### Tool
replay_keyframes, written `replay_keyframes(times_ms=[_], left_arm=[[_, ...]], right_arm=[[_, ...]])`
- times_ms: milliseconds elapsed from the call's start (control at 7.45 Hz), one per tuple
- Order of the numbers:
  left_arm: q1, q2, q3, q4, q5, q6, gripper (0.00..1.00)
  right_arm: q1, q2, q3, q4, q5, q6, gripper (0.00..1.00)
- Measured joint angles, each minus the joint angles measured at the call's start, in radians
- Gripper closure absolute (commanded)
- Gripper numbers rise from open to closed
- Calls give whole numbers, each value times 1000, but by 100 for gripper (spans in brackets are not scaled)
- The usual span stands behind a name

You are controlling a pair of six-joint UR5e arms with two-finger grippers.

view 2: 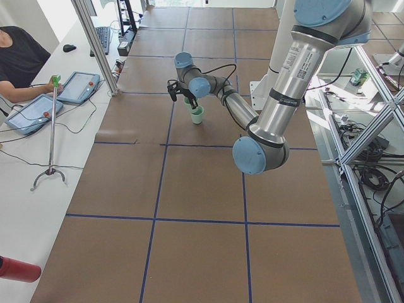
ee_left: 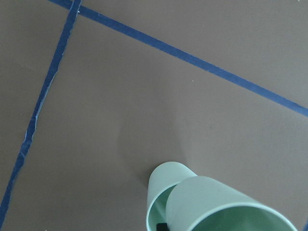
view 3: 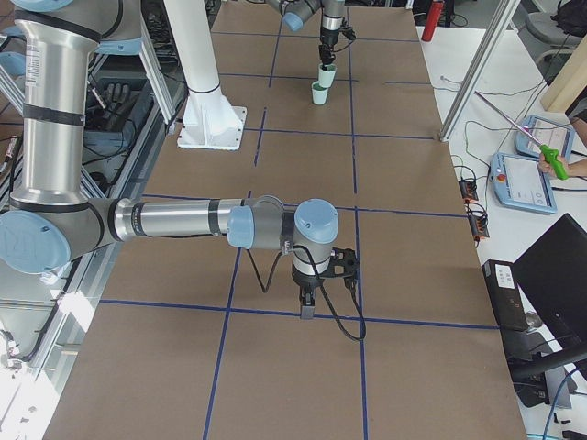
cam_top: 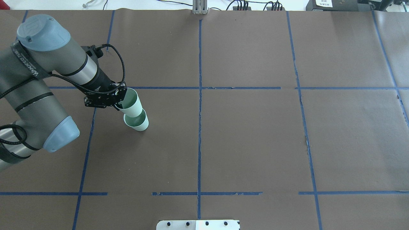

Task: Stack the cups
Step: 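Lower the held cup into the upright cup with the left gripper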

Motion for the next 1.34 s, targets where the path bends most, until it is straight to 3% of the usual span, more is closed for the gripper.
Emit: replay_keyframes(times_ms=[939,1073,1207,1341], left_arm=[[18,23,-10,0,-10,6,100],[20,24,-12,0,-11,6,18],[21,25,-13,0,-11,6,0],[22,25,-16,-1,-12,7,0]], right_arm=[[1,1,0,0,0,0,0],[1,1,0,0,0,0,0],[0,1,0,0,0,0,0],[0,1,0,0,0,0,0]])
